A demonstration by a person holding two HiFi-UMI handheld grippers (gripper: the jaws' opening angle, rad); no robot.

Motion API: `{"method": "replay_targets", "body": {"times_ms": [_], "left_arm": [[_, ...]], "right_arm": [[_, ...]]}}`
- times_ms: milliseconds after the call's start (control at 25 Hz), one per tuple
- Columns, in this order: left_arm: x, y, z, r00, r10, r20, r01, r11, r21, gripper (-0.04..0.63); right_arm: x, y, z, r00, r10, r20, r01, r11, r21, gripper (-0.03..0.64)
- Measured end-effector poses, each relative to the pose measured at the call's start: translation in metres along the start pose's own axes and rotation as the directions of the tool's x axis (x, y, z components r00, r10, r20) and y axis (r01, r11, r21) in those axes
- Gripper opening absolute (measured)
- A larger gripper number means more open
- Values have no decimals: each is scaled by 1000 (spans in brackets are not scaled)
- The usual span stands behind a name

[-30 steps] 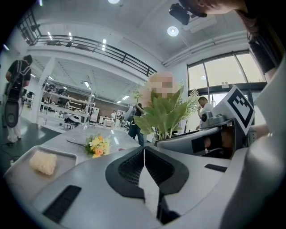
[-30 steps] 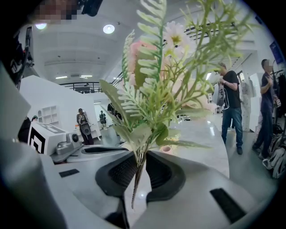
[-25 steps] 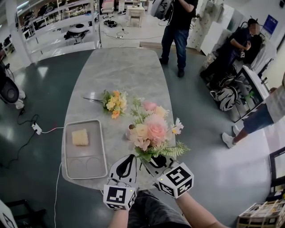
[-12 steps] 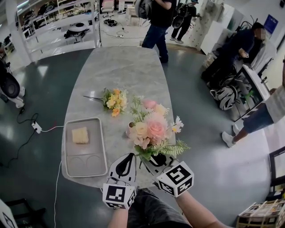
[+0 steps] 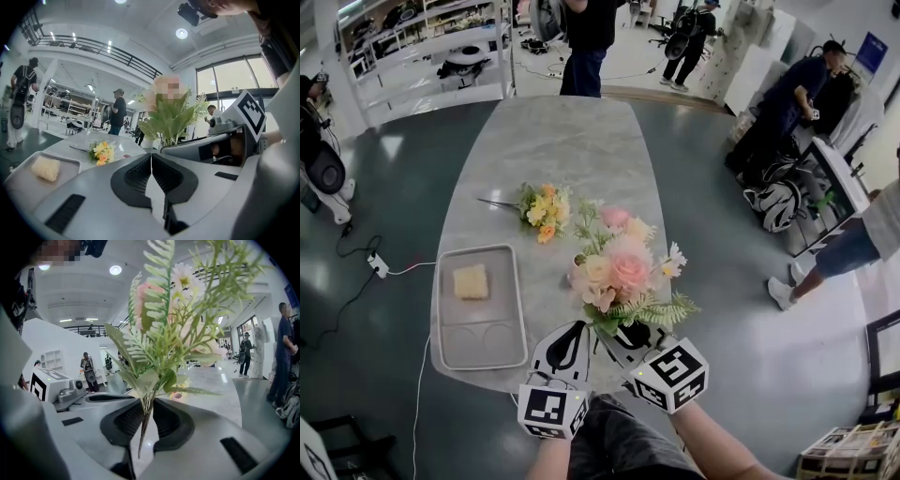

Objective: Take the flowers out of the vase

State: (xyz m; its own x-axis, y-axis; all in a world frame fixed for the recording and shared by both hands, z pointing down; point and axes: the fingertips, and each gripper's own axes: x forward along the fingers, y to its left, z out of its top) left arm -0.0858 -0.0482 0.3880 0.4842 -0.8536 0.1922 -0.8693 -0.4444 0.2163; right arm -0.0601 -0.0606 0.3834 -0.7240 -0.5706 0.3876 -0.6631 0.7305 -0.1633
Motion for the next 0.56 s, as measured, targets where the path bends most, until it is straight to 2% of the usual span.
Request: {"method": "replay_targets", "body": {"times_ms": [560], "left_arm": [[0, 2, 6, 1000, -3, 0, 3, 1000, 0, 15]], "right_arm": [[-1, 1, 6, 1000, -6, 2, 6, 1000, 3, 71]]}}
